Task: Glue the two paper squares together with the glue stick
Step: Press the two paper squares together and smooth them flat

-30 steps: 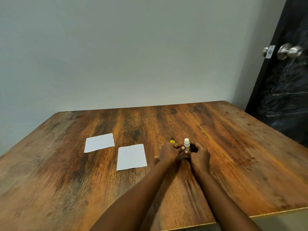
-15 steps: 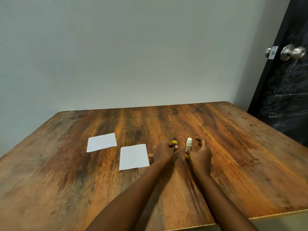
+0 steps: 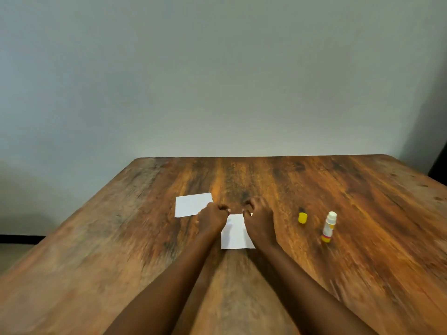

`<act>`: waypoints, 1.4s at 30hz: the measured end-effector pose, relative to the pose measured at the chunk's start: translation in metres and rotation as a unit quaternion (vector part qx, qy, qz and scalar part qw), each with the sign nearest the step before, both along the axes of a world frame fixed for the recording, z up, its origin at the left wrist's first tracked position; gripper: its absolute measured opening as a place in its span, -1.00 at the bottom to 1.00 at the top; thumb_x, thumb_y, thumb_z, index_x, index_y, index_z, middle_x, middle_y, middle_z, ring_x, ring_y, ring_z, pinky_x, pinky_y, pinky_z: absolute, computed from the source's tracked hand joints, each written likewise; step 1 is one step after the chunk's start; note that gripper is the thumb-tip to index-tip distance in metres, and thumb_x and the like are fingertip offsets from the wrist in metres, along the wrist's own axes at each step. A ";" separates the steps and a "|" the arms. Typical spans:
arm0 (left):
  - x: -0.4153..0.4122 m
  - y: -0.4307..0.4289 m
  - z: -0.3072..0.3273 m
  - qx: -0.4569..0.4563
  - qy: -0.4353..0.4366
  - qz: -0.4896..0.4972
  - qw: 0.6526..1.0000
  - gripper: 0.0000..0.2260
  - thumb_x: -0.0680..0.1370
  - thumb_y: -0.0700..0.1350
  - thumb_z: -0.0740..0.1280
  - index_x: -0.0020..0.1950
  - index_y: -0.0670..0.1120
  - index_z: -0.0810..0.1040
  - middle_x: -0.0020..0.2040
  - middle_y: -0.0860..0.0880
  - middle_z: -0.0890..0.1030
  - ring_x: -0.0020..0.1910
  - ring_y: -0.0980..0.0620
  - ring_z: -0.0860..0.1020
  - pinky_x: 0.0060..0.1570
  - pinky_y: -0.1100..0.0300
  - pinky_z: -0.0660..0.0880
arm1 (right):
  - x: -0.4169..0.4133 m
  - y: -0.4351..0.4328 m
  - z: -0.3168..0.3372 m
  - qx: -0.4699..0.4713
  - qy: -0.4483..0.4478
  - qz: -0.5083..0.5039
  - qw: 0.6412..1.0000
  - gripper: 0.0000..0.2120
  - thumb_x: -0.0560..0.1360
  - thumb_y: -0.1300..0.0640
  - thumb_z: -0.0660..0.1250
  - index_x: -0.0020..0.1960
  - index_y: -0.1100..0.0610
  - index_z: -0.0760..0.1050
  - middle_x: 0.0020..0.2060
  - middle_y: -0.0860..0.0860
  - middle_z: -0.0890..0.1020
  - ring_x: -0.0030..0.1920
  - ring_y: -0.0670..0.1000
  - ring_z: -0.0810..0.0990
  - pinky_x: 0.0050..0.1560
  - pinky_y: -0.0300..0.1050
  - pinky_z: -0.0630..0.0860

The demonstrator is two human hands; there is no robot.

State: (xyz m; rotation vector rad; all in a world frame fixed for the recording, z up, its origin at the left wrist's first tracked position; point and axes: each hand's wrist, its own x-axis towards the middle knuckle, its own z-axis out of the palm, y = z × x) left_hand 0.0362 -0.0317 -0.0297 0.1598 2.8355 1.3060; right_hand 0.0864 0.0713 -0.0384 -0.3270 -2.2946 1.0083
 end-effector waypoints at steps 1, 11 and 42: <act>-0.007 -0.011 0.001 -0.010 0.000 0.009 1.000 -0.73 0.56 -0.09 0.27 0.18 -0.15 0.60 0.20 -0.12 0.61 0.15 -0.09 0.56 0.19 0.09 0.46 | -0.010 -0.007 0.000 -0.001 -0.011 0.016 1.000 -0.82 0.53 0.29 0.25 0.07 0.30 0.58 0.10 0.17 0.62 0.06 0.12 0.59 0.06 -0.19 0.49; -0.080 -0.066 0.002 -0.044 -0.132 0.160 0.977 -0.58 0.55 -0.05 0.25 0.38 -0.14 0.38 0.38 -0.15 0.41 0.37 -0.14 0.33 0.33 0.02 0.26 | -0.093 -0.068 -0.007 0.074 -0.180 0.157 0.968 -0.70 0.53 0.19 0.30 0.24 0.25 0.52 0.23 0.16 0.58 0.21 0.12 0.56 0.21 -0.10 0.45; -0.138 -0.101 -0.011 -0.201 -0.074 -0.004 0.977 -0.63 0.54 0.01 0.31 0.22 -0.23 0.49 0.15 -0.15 0.58 -0.05 0.02 0.50 -0.34 0.35 0.30 | -0.118 -0.084 -0.031 0.050 -0.210 0.107 0.971 -0.77 0.45 0.16 0.41 0.08 0.22 0.62 0.01 0.12 0.69 -0.03 0.05 0.64 -0.06 -0.21 0.43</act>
